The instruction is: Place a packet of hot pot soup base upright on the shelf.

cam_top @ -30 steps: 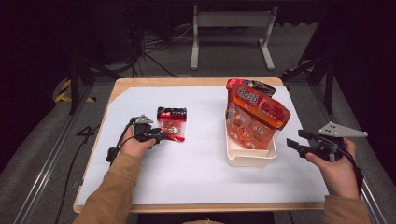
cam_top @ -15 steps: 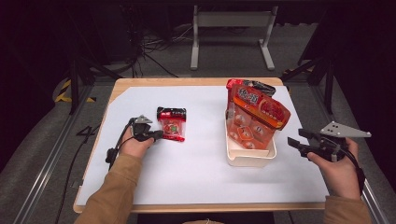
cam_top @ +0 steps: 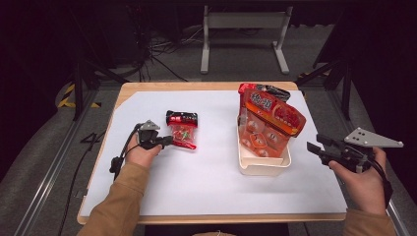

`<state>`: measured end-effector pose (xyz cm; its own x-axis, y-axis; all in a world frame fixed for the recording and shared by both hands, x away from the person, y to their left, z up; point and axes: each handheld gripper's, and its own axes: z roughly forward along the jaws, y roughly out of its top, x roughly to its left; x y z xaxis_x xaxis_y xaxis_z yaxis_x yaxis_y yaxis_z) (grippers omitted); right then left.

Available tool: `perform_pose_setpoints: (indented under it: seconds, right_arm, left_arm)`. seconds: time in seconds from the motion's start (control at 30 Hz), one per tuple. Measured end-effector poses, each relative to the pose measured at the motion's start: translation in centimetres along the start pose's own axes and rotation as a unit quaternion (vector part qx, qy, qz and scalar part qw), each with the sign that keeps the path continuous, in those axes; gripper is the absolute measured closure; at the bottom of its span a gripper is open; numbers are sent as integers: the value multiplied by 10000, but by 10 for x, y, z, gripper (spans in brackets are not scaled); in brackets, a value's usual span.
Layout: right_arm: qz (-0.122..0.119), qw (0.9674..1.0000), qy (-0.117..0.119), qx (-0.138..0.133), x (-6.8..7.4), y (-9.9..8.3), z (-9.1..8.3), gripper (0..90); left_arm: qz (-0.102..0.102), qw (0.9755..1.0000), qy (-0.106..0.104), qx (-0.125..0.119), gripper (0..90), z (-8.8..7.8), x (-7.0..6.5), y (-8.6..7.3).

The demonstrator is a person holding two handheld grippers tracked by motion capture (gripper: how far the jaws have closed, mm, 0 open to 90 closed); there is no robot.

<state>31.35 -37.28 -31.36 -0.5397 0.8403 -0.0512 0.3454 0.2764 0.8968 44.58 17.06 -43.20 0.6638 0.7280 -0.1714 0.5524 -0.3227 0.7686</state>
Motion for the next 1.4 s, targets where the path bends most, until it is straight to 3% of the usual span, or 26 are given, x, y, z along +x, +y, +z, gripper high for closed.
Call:
perform_pose_setpoints:
  seconds: [0.13,0.37,0.5,0.7,0.97,1.27,1.4]
  right_arm:
    - [-86,9999,-16,-118,5,6,-5,524]
    - [-404,9986,149,-318,27,24,-10,523]
    - [-540,9974,328,-356,40,32,-7,522]
    - [-664,9946,731,-316,59,40,8,520]
    - [-668,9905,1189,-173,79,40,39,508]
    - [-488,9895,1356,-124,91,35,70,472]
    - [-387,9890,1427,-69,96,33,84,454]
  left_arm:
    - [82,9999,-12,-100,899,-7,-4,2]
    - [161,9995,-85,-265,898,-20,-13,3]
    - [142,9992,-232,-282,898,-28,-19,3]
    - [342,9982,-361,-349,899,-41,-40,4]
    - [712,9940,-624,-542,898,-60,-73,8]
    - [975,9882,-983,-655,898,-72,-96,4]
    - [1108,9855,-1035,-761,898,-75,-102,0]
